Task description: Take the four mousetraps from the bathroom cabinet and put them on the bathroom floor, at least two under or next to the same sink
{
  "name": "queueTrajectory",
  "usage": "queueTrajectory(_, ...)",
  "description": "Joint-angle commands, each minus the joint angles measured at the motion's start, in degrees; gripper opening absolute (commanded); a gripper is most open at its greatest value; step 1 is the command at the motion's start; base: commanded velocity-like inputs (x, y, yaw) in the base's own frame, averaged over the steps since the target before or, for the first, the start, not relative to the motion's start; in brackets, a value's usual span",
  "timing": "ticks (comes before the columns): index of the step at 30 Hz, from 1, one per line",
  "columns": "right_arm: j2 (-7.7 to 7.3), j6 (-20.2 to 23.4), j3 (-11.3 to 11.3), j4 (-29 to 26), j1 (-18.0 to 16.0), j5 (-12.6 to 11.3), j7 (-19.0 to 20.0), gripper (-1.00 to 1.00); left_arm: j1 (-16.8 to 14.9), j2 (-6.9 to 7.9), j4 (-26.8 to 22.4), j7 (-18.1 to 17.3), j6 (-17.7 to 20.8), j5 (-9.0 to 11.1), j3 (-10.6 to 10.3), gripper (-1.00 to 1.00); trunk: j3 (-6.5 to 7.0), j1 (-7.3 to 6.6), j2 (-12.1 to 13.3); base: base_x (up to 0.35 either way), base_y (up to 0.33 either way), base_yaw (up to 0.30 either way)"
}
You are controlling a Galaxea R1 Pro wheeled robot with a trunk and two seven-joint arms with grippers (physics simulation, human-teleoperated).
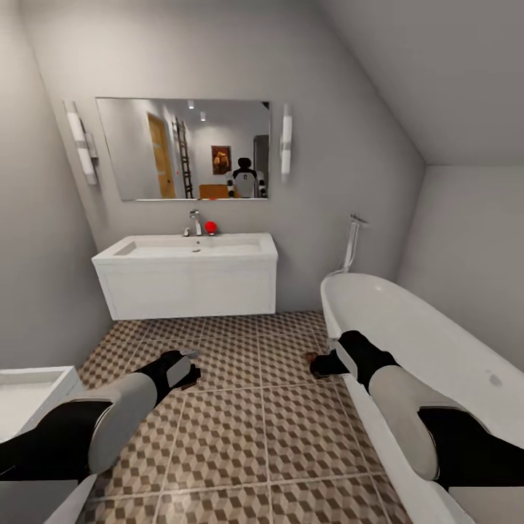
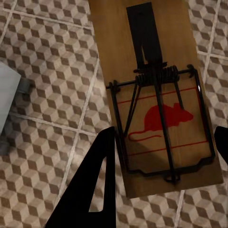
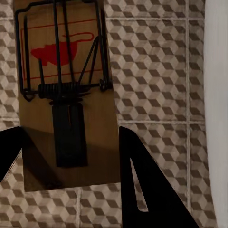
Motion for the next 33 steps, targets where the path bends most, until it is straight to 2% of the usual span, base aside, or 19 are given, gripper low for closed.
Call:
queueTrajectory(1,0.0,0.3,-0.1,-0.1,0.0,0.4,0.1,-1.0,0.0,-0.03,0.0,0.4,0.2,0.1,0.1,-1.0,-0.06,0.03,0.0,0.319,0.0,0.275)
queueTrajectory(16,0.0,0.3,-0.1,-0.1,0.0,0.4,0.1,-1.0,0.0,-0.11,0.0,0.4,0.2,0.1,0.1,-1.0,-0.06,0.03,0.0,0.319,0.0,0.264)
queueTrajectory(33,-0.08,-1.8,-0.2,0.0,0.0,-0.2,0.1,-1.0,0.0,-0.29,-0.1,0.4,0.2,-0.1,0.1,-1.0,-0.06,0.03,0.0,0.32,0.0,0.027)
